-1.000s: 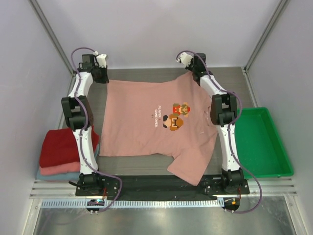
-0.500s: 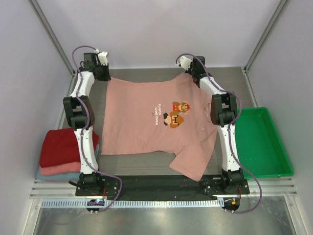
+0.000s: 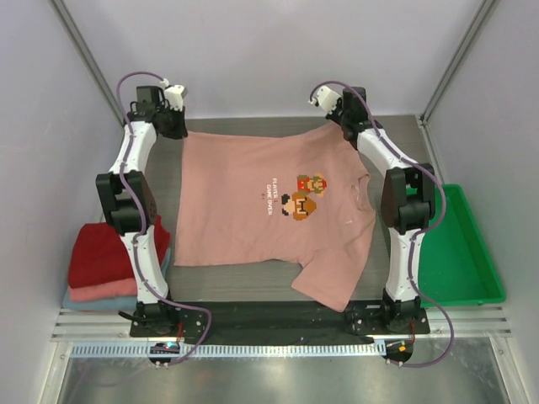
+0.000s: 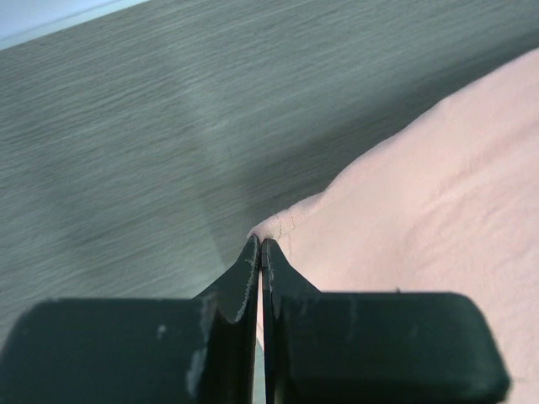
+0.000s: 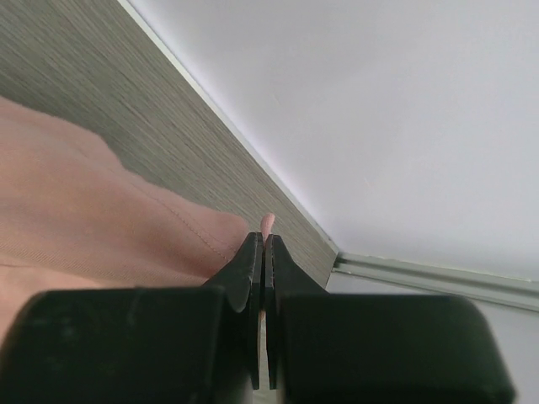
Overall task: Fold and stack the t-shirts
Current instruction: Flatten the tshirt out, then fold the tshirt
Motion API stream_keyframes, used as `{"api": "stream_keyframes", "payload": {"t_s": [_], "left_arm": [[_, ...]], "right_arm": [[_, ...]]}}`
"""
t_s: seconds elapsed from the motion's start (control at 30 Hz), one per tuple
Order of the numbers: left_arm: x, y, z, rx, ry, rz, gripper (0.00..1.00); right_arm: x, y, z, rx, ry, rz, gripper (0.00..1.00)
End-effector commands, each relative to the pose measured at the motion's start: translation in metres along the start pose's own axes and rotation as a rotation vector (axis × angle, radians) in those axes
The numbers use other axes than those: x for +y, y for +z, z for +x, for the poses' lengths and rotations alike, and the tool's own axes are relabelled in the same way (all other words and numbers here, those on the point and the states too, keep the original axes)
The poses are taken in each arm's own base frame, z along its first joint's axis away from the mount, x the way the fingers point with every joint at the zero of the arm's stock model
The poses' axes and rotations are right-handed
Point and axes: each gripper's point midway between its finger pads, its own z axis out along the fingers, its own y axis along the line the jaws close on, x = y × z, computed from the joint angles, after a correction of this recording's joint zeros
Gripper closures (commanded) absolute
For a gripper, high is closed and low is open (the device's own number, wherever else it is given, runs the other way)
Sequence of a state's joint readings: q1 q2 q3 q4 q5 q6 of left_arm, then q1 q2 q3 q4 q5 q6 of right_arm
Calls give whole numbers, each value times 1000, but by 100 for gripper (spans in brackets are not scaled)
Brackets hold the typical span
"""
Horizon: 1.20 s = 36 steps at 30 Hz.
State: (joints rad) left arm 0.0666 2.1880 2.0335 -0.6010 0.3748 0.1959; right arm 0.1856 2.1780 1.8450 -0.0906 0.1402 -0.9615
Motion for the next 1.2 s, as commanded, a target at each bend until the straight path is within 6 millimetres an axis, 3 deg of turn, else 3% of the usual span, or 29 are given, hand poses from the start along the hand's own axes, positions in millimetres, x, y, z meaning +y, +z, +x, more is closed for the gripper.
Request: {"api": "stream_keyframes", "payload": {"t_s": [0.0, 0.17, 0.43, 0.47, 0.9, 1.17], "left_arm": [[-6, -29, -12, -22, 62, -11, 100], [-9, -41, -9, -12, 79, -11, 100], [-9, -53, 3, 14, 120, -24, 100], [-9, -52, 7, 25, 124, -31, 100], [-8, -64, 40, 86, 128, -57, 100], [0, -67, 57, 117, 134, -76, 100]], "right_arm": [[-21, -28, -15, -39, 35, 41, 99], [-10, -45, -5, -22, 35, 11, 99], [-14, -87, -1, -29, 26, 13, 99], [-5, -89, 5, -16, 15, -5, 99], [13, -144, 26, 2, 32, -40, 99], [40, -162, 40, 19, 70, -109, 99]]}}
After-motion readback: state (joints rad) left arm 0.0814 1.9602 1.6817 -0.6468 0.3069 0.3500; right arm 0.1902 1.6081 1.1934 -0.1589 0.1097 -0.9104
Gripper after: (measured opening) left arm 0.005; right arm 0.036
